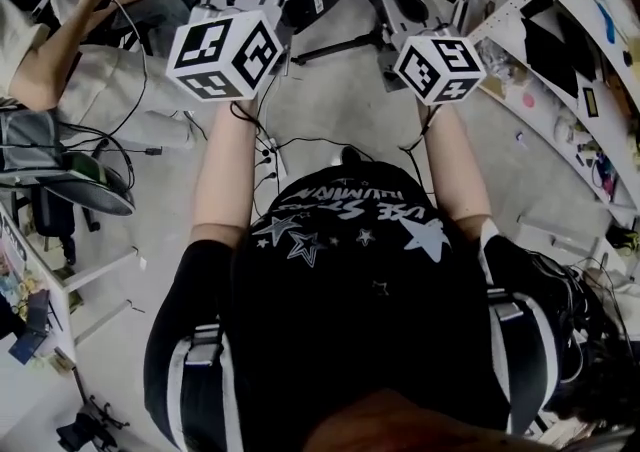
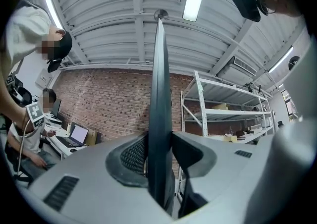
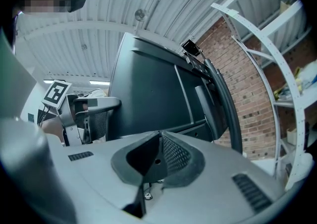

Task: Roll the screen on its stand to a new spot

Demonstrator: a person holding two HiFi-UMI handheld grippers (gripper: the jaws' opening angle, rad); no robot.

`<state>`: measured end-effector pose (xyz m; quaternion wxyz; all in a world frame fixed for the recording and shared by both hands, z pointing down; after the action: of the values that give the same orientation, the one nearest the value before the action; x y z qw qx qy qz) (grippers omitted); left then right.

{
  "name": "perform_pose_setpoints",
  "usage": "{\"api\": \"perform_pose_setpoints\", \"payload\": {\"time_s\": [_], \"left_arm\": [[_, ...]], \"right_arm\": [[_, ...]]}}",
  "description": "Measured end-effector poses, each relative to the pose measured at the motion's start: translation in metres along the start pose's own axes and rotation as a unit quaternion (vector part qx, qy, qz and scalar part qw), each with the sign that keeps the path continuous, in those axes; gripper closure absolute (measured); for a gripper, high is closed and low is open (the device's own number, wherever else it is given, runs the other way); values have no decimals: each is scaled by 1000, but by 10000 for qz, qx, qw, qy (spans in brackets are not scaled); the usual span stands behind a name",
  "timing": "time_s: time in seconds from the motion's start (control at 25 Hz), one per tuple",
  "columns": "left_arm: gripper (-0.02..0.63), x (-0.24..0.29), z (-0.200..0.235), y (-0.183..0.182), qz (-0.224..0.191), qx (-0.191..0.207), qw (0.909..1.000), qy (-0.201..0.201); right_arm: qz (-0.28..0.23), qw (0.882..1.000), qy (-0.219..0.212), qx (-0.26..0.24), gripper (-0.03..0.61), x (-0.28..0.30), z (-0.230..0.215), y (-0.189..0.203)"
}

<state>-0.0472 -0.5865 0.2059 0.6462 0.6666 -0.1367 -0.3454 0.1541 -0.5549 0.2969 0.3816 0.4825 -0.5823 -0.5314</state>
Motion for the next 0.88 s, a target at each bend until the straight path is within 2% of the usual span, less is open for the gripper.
{"api": "perform_pose_setpoints", "payload": {"time_s": [0.36, 0.68, 0.88], "left_arm": [[463, -18, -13, -6, 43, -121, 9997, 217], [491, -28, -26, 1, 8, -147, 9993, 342], [497, -26, -36, 0, 113, -63, 9993, 362]], "right_arm": [[38, 9992, 400, -61, 571, -45, 36, 3], [129, 9962, 858, -58, 571, -91, 39, 15], [133, 9956, 925, -90, 571, -114, 44, 17]]}}
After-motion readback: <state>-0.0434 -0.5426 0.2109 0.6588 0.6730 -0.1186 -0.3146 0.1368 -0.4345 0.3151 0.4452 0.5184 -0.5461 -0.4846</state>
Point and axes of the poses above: the fingertips, and each gripper's own axes: x forward along the fingers, z to its left, y out of its underside, the point moved 6 cm from there along -x, backward along the fingers, and after that the axes turned 9 degrees about y, right-handed, at the moved point
